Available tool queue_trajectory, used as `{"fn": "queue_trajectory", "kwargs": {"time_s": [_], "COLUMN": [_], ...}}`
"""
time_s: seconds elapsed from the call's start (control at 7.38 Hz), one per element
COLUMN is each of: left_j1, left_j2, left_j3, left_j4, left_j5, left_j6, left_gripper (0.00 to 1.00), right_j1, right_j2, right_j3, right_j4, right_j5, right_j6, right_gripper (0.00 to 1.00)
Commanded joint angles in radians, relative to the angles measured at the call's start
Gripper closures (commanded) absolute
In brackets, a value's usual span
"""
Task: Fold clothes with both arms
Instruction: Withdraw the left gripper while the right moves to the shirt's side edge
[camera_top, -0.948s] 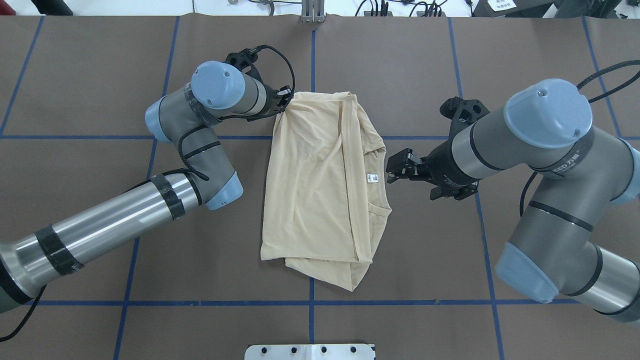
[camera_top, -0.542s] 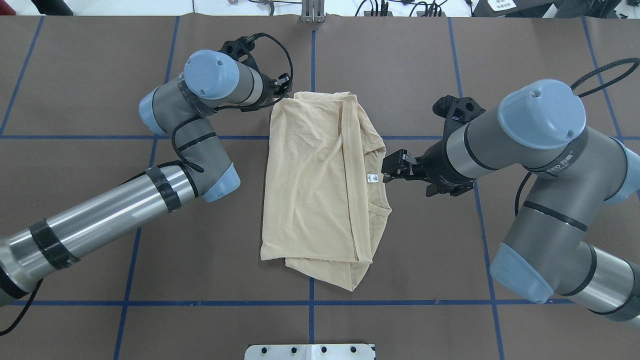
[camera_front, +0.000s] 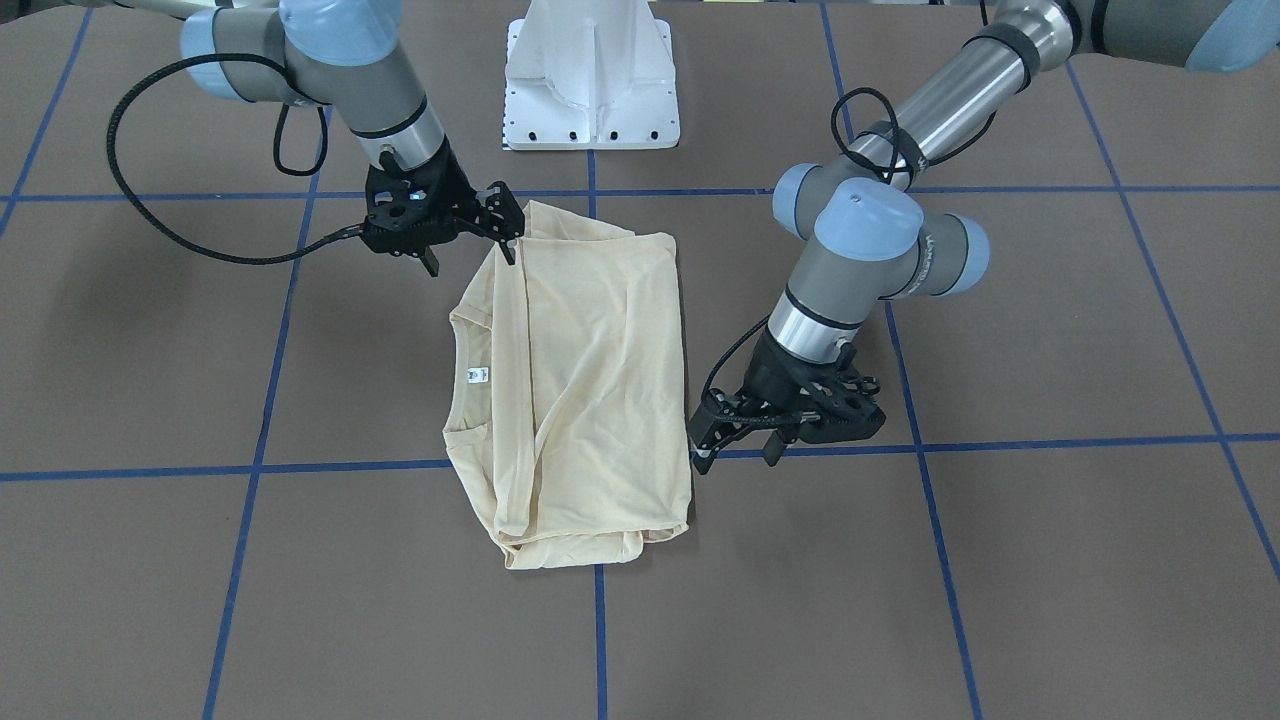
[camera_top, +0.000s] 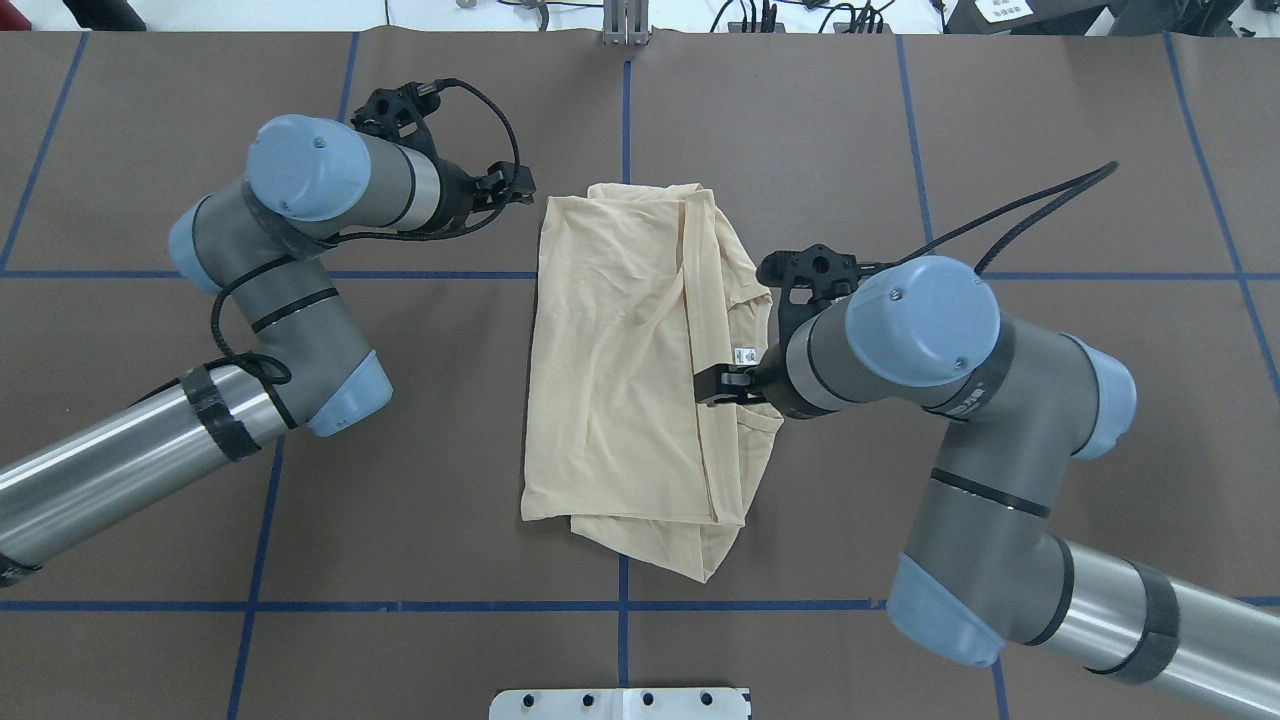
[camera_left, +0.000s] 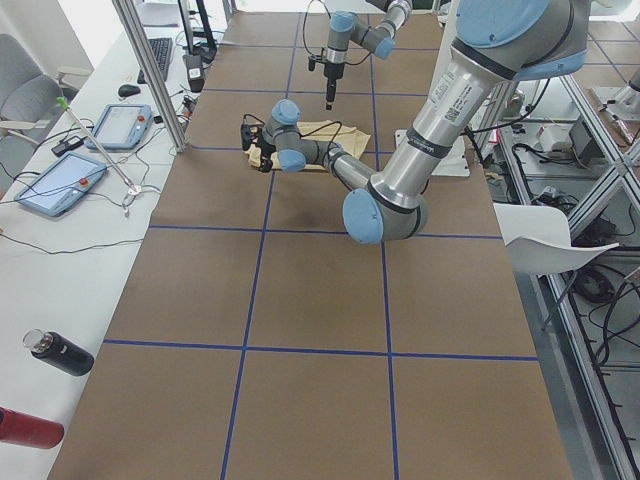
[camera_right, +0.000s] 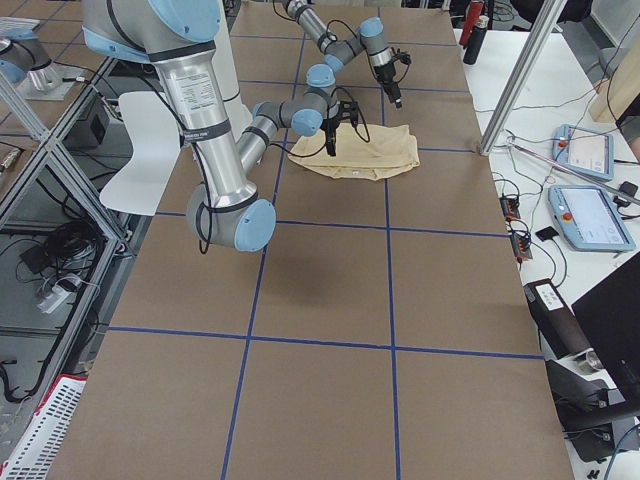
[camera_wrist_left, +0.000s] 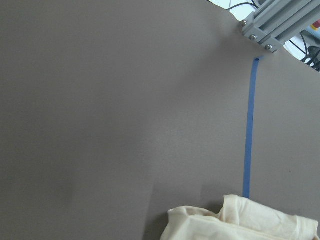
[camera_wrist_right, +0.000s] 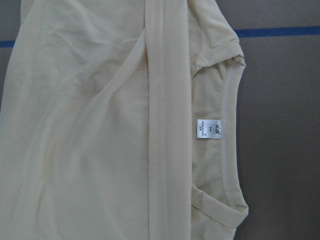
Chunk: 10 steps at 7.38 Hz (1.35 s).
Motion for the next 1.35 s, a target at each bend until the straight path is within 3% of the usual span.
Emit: {"fn": "queue_trajectory", "kwargs": {"time_s": [0.0,0.14,0.68,1.22], "left_j1": [-0.004,-0.007,-0.008,-0.004], "left_j2": [0.095,0.123,0.124,0.126], "left_j3": [-0.199,-0.262,-0.271,-0.257], "left_j4": [0.136,0.171,0.175,0.173], "left_j5": [-0.007,-0.012,-0.012,-0.012], "left_j6": [0.065,0.072,0.072,0.072], "left_gripper": [0.0,0.0,0.0,0.0], "right_j1": [-0.065,-0.08,-0.12,-0.122], "right_j2": [0.068,0.068,0.085,0.082], "right_j3": [-0.076,-0.101,-0.164,-0.147], "right_j4": [-0.061,-0.062,-0.085,-0.181], "right_j5": [-0.115,-0.143,-0.148,-0.136], "right_j6": [-0.083,-0.146,-0.166,-0.169], "right_gripper": [0.0,0.0,0.03,0.24]}}
